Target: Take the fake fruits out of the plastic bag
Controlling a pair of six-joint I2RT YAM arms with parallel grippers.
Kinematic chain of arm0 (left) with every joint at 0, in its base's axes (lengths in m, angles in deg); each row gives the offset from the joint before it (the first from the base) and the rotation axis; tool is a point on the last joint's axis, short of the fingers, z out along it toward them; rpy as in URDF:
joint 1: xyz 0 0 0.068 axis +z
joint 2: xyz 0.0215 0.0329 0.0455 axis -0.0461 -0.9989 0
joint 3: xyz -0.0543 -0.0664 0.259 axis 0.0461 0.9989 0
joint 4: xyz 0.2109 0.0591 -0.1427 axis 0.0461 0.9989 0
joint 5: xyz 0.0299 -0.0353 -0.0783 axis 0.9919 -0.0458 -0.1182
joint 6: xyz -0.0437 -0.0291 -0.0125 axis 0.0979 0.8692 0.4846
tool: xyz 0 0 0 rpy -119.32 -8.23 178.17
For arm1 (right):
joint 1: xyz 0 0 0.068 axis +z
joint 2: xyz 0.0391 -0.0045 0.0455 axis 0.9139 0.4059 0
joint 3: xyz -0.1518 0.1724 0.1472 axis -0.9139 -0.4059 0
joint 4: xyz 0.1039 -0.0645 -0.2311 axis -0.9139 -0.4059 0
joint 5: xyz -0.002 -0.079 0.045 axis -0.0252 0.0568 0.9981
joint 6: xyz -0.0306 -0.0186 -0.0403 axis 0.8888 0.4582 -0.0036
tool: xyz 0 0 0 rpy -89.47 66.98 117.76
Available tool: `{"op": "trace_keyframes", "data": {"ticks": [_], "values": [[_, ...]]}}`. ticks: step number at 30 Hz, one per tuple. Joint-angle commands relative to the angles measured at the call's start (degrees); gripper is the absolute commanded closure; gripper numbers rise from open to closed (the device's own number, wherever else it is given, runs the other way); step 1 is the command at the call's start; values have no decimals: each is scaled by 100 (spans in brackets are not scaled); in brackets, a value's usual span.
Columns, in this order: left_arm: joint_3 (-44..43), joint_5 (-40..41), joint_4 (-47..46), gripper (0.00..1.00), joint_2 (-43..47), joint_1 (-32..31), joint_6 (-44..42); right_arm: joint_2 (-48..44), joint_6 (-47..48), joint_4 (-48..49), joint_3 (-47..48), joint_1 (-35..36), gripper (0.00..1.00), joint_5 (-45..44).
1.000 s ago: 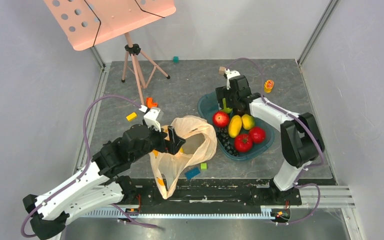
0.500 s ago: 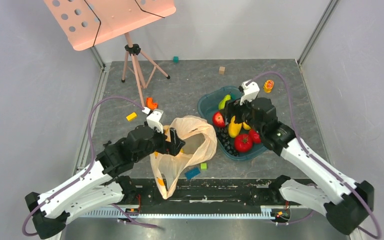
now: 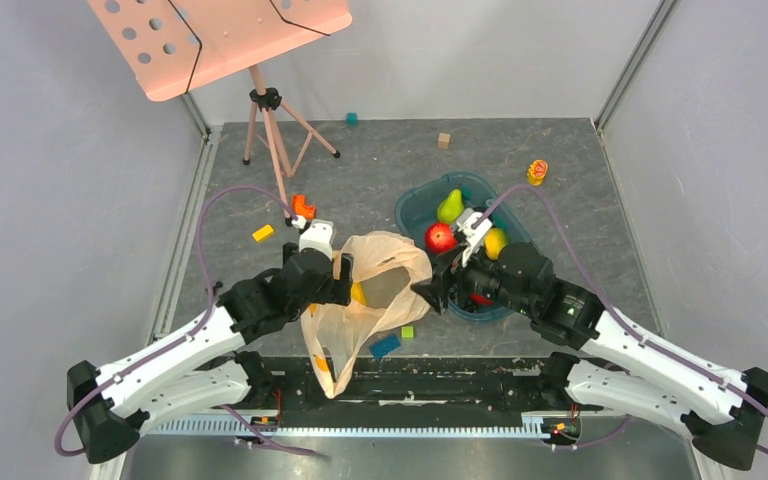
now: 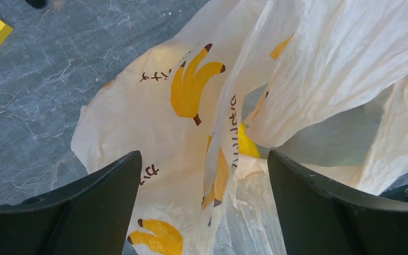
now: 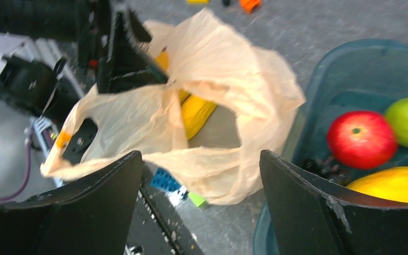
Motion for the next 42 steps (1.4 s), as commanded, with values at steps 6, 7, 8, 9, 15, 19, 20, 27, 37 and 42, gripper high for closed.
{"op": "trace_keyframes", "data": {"ticks": [6,7,8,9,15,19,20,27,37,42], "values": [[179,217,-298,38,-282,27,172,505,-253,1098,-408,891,26,663],[201,238,-319,50,-284,27,192,622,-297,1220,-383,983,28,597],[205,264,-329,60,-283,27,229,767,-342,1363,-355,1066,30,539],[220,286,-337,69,-290,27,256,921,-416,1536,-332,1130,33,474],[215,370,-408,88,-220,49,378,1892,-1091,2367,-419,1234,58,50],[256,516,-409,98,-70,65,417,2542,-1399,2765,-423,1256,70,-255],[273,560,-409,98,-25,78,419,2737,-1438,2825,-352,1256,70,-274],[375,788,-308,98,86,140,456,3880,-1777,2645,374,1251,72,-954],[689,1111,-248,98,-51,158,1111,4901,-2182,2870,935,1167,67,-1692],[770,1223,-295,98,-21,158,1314,5229,-2270,3086,896,1011,58,-1585]]}}
